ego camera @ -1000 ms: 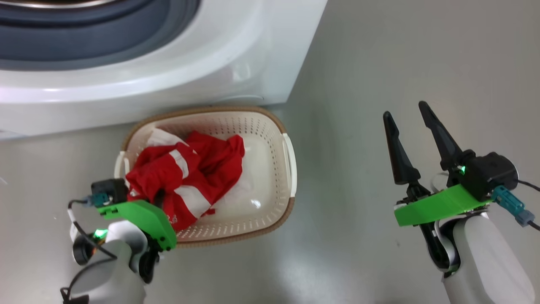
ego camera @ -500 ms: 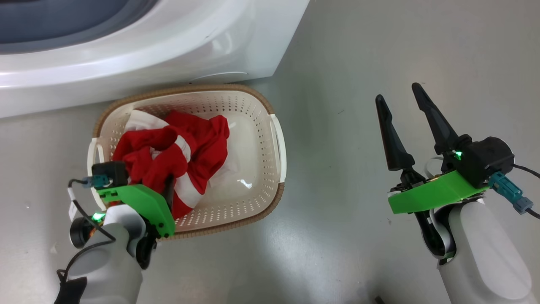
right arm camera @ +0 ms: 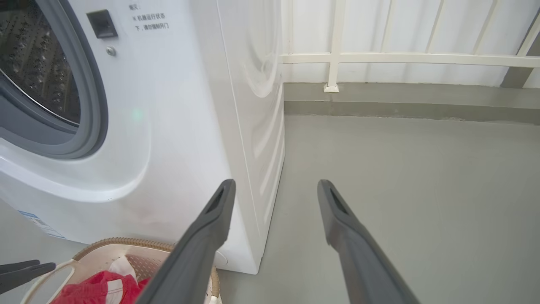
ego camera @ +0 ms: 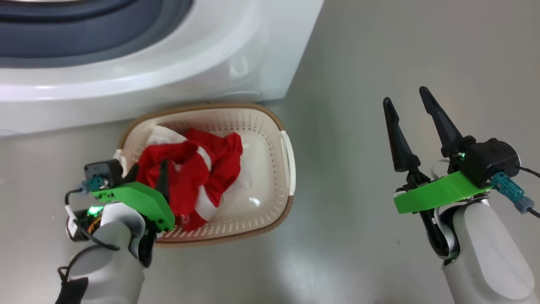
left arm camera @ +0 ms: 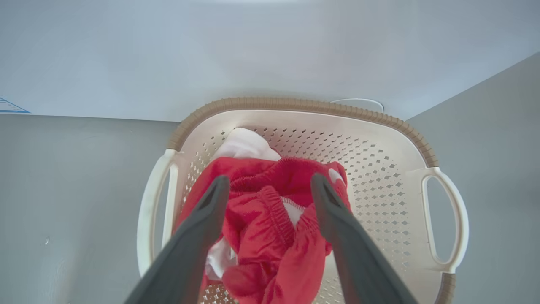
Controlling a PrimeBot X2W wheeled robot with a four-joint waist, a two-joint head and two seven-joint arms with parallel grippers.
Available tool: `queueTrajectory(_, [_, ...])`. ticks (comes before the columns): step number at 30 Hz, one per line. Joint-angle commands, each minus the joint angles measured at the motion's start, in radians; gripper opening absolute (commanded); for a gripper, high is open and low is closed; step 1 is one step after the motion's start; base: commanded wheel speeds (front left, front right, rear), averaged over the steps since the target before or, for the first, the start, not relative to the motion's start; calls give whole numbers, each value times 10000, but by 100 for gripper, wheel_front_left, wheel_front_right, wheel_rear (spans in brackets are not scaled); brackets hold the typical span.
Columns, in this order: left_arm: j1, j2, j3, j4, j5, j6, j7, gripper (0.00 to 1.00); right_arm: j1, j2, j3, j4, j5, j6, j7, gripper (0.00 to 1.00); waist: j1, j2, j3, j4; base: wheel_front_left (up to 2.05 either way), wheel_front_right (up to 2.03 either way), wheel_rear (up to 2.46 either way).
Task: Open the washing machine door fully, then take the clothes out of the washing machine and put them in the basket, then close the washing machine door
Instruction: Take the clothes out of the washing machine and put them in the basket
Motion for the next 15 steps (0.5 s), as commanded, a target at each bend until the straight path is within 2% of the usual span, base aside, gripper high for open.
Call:
queueTrajectory(1, [403,353,282,-443,-79,-46,-174,100,285,11,95,-148,-248,63,-65,100,0,-1,-562,337,0,0,0])
queueTrajectory(6, [1038,543,692,-2347,178,116,-207,100,483,11,-61,-18,-316,63,-65,100,0,-1,-1182,646,0,0,0])
queueTrajectory(7, [1038,543,692,-2347,178,116,-207,100,483,11,-61,-18,-316,63,-65,100,0,-1,-1182,646,0,0,0])
queueTrajectory(10, [1661,586,1020,-3716,501,273,-209,100,598,11,-66,56,-345,63,-65,100,0,-1,-1559,780,0,0,0])
queueTrajectory(15, [2761,461,1707,-5982,957,249,-210,100,775,11,-30,154,-467,63,-65,100,0,-1,-2168,937,0,0,0])
